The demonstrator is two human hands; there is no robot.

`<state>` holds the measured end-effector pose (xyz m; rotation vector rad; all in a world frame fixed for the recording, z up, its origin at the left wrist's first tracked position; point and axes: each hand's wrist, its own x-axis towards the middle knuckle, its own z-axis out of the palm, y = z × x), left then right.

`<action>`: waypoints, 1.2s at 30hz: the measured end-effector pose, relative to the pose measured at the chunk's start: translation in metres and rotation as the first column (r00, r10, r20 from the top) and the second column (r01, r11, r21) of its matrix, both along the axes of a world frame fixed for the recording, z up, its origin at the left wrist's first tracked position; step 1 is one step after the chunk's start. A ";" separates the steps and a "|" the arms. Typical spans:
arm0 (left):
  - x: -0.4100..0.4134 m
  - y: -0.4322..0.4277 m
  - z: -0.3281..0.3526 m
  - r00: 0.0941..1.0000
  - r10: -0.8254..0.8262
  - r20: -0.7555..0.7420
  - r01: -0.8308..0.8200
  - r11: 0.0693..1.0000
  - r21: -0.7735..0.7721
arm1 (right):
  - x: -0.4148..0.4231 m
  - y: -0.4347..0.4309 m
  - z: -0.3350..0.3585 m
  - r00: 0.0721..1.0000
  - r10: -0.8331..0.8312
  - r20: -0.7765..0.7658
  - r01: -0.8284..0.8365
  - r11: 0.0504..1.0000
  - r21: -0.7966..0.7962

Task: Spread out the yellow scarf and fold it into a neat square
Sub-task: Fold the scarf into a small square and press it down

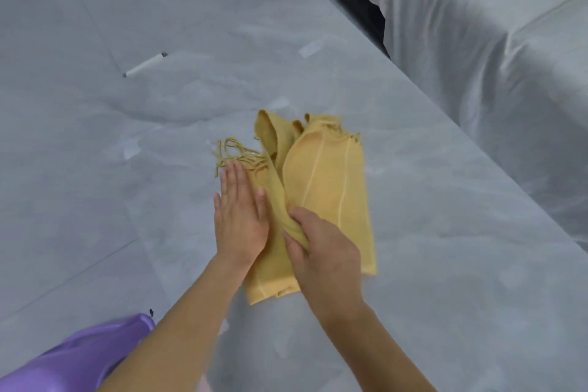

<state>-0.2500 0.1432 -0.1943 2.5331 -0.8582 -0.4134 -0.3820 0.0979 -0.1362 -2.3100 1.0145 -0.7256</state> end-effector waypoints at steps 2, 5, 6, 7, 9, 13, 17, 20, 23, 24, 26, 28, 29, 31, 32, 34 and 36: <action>0.017 0.016 0.000 0.997 0.046 -0.067 -0.052 0.994 -0.094 | 0.017 0.020 -0.006 0.999 0.051 -0.010 -0.051 0.998 -0.033; 0.036 0.034 0.001 0.976 0.155 -0.152 -0.182 0.966 -0.184 | 0.033 0.041 -0.023 0.990 0.116 -0.084 -0.114 0.993 0.026; 0.040 0.036 0.002 0.965 0.196 -0.176 -0.230 0.953 -0.199 | 0.035 0.047 -0.031 0.980 0.143 -0.135 -0.138 0.989 0.052; 0.043 0.037 0.005 0.954 0.224 -0.198 -0.265 0.939 -0.217 | 0.036 0.051 -0.039 0.964 0.187 -0.187 -0.177 0.982 0.070; 0.043 0.032 0.013 0.958 0.201 -0.205 -0.252 0.931 -0.263 | 0.033 0.057 -0.053 0.924 0.293 -0.245 -0.286 0.956 0.063; 0.025 0.003 0.033 0.980 -0.200 0.016 0.197 0.943 -0.269 | 0.018 0.053 -0.057 0.881 0.427 -0.205 -0.438 0.899 -0.011; 0.007 -0.029 0.030 0.720 -0.627 0.296 0.627 0.772 0.109 | 0.007 0.046 -0.055 0.855 0.497 -0.144 -0.507 0.861 -0.038; 0.016 -0.037 0.012 0.677 -0.687 0.265 0.595 0.723 0.353 | 0.002 0.045 -0.059 0.815 0.562 -0.145 -0.569 0.822 -0.009; 0.034 -0.035 0.002 0.779 -0.587 0.219 0.474 0.781 0.407 | -0.004 0.033 -0.052 0.846 0.519 -0.125 -0.525 0.850 -0.026; 0.038 -0.033 0.001 0.803 -0.556 0.215 0.447 0.800 0.400 | -0.004 0.025 -0.048 0.888 0.446 -0.109 -0.453 0.890 -0.046; 0.041 -0.028 0.000 0.835 -0.510 0.208 0.414 0.831 0.372 | -0.003 0.008 -0.044 0.953 0.253 -0.165 -0.265 0.963 -0.056; 0.036 -0.021 -0.004 0.865 -0.469 0.180 0.394 0.856 0.334 | 0.001 -0.007 -0.047 0.923 0.127 -0.364 -0.143 0.990 -0.017; 0.032 -0.018 -0.007 0.875 -0.452 0.172 0.384 0.866 0.320 | 0.003 -0.011 -0.051 0.881 0.121 -0.458 -0.123 0.992 0.024; 0.029 -0.014 -0.014 0.893 -0.424 0.153 0.365 0.878 0.310 | 0.009 -0.010 -0.060 0.800 0.155 -0.579 -0.117 0.988 0.103; 0.029 -0.014 -0.017 0.902 -0.409 0.137 0.355 0.885 0.301 | 0.012 -0.006 -0.065 0.770 0.170 -0.616 -0.116 0.985 0.126; 0.030 -0.014 -0.024 0.911 -0.394 0.120 0.347 0.891 0.293 | 0.014 0.002 -0.073 0.729 0.185 -0.659 -0.111 0.982 0.153; 0.029 -0.013 -0.029 0.912 -0.389 0.130 0.340 0.895 0.289 | 0.014 0.007 -0.081 0.710 0.191 -0.678 -0.118 0.981 0.153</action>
